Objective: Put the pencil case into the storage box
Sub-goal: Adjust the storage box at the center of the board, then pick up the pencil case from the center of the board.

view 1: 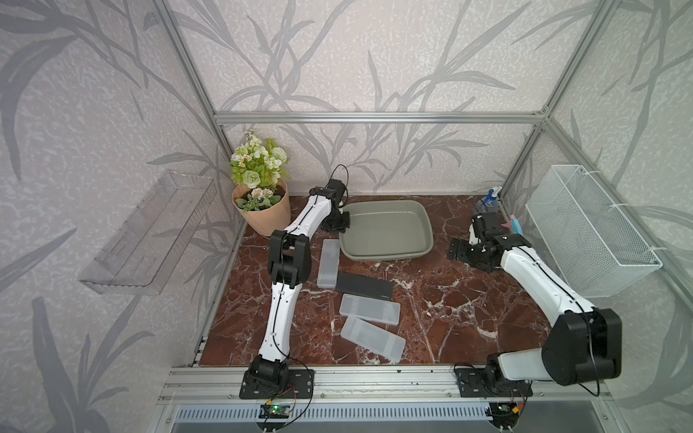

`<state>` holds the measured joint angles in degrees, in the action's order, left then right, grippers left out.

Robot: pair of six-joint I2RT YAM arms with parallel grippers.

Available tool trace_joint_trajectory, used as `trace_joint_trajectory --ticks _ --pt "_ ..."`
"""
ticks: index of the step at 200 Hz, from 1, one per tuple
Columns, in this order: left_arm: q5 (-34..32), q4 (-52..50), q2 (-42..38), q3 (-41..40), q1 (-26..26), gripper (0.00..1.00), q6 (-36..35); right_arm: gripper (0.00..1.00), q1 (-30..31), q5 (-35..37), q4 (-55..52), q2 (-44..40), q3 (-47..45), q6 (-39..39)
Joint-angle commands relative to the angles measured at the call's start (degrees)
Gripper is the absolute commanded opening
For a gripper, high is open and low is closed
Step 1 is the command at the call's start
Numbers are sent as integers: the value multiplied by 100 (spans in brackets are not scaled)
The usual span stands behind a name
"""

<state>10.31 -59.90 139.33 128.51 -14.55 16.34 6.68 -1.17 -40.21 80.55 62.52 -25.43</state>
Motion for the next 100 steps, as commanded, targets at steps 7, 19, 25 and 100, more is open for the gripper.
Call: trace_joint_trajectory --ticks 7,19,25,100 --pt "-154 -30 7 187 0 33 -35 99 40 -2 -154 48 128 12" --pt "-197 -48 -5 259 -2 41 -25 99 44 3 -168 50 159 12" --pt "-224 -36 -38 299 -4 41 -18 99 51 3 -167 48 170 20" --pt "-1265 1199 -1804 -654 -137 62 478 99 149 -24 -129 205 309 -41"
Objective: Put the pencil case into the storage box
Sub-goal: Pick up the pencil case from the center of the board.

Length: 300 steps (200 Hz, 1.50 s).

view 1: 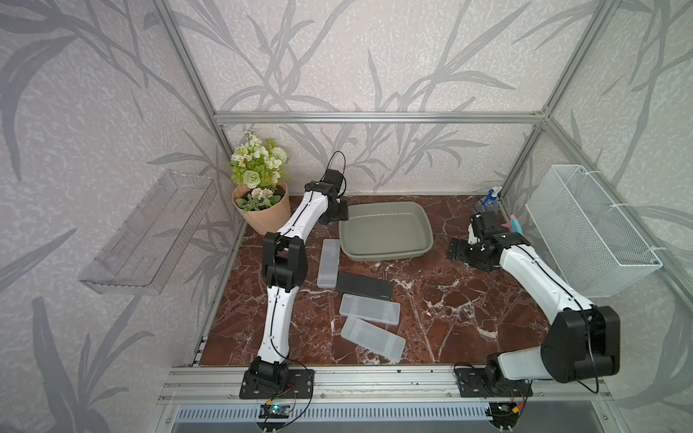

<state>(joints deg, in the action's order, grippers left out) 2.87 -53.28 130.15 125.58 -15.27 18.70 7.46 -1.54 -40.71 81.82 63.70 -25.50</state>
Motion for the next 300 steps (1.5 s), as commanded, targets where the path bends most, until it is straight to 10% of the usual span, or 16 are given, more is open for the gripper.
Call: trace_joint_trajectory --ticks 1,64,145,300 --pt "-528 550 -912 -382 -64 62 245 99 71 13 -78 79 193 -34" --pt "-1744 1213 -3098 -3352 -235 77 23 99 175 34 -71 80 219 -56" --pt "-1523 2140 -4308 -5907 -448 94 -247 99 326 -58 -170 171 37 89" --pt "-699 2858 -3020 -5909 -451 98 -582 99 608 167 -302 572 459 -114"
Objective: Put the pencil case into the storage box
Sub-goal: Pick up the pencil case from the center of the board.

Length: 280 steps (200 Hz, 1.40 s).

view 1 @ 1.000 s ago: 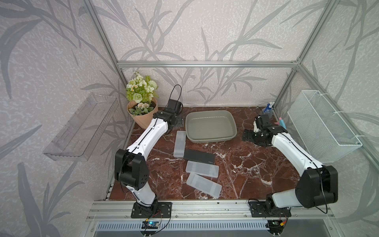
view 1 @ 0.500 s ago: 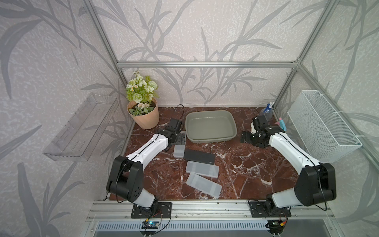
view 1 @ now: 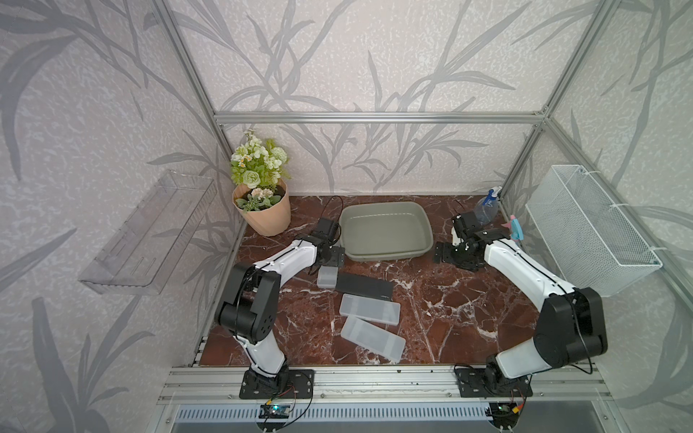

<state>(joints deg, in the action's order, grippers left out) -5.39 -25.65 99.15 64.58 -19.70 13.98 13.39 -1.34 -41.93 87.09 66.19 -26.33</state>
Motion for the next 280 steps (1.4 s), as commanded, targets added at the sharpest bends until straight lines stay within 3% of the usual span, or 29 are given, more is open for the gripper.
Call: trace_joint_trajectory --ticks 1,96,152,204,233,280 --pt "126 95 79 193 -7 98 -108 99 15 150 -181 45 214 -31" --pt "-181 16 511 186 -24 98 -134 99 24 205 -245 89 278 -48" --pt "-374 3 726 230 -126 93 -253 99 23 192 -211 113 245 -92" --pt "-410 -75 878 379 -174 80 -275 99 23 190 -210 157 305 -74" --pt "-523 -189 895 441 -174 66 -282 99 24 171 -193 184 317 -74" --pt "-933 -819 785 772 -127 61 -68 99 24 170 -193 264 430 0"
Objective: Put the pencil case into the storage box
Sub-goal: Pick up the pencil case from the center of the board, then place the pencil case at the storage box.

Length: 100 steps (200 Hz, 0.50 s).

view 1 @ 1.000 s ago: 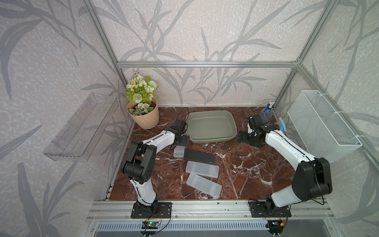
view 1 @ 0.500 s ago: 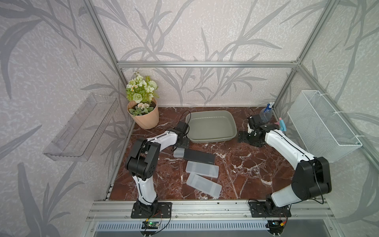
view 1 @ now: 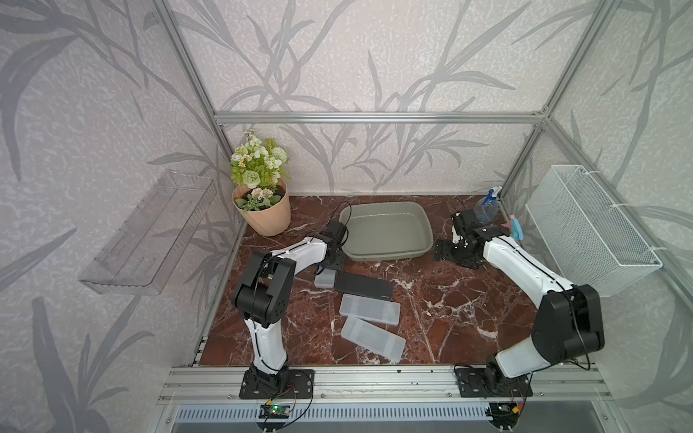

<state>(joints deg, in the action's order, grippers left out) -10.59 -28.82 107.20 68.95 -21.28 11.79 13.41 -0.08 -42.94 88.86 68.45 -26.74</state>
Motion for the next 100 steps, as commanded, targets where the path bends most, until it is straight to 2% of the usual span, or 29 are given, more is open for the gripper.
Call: trace_joint_trajectory --ticks 1,34,54,74,100 --pt "-424 -524 -26 337 33 61 158 99 21 43 -92 87 209 40" --pt "-810 -1143 -239 500 292 61 412 99 17 25 -61 89 209 81" --pt "-866 -1500 -405 946 452 61 564 99 21 25 -23 54 178 98" --pt "-840 -1955 -320 1952 475 61 724 99 21 16 11 -13 132 123" --pt "-299 -2515 216 3769 399 61 1088 99 21 20 46 -119 56 202"
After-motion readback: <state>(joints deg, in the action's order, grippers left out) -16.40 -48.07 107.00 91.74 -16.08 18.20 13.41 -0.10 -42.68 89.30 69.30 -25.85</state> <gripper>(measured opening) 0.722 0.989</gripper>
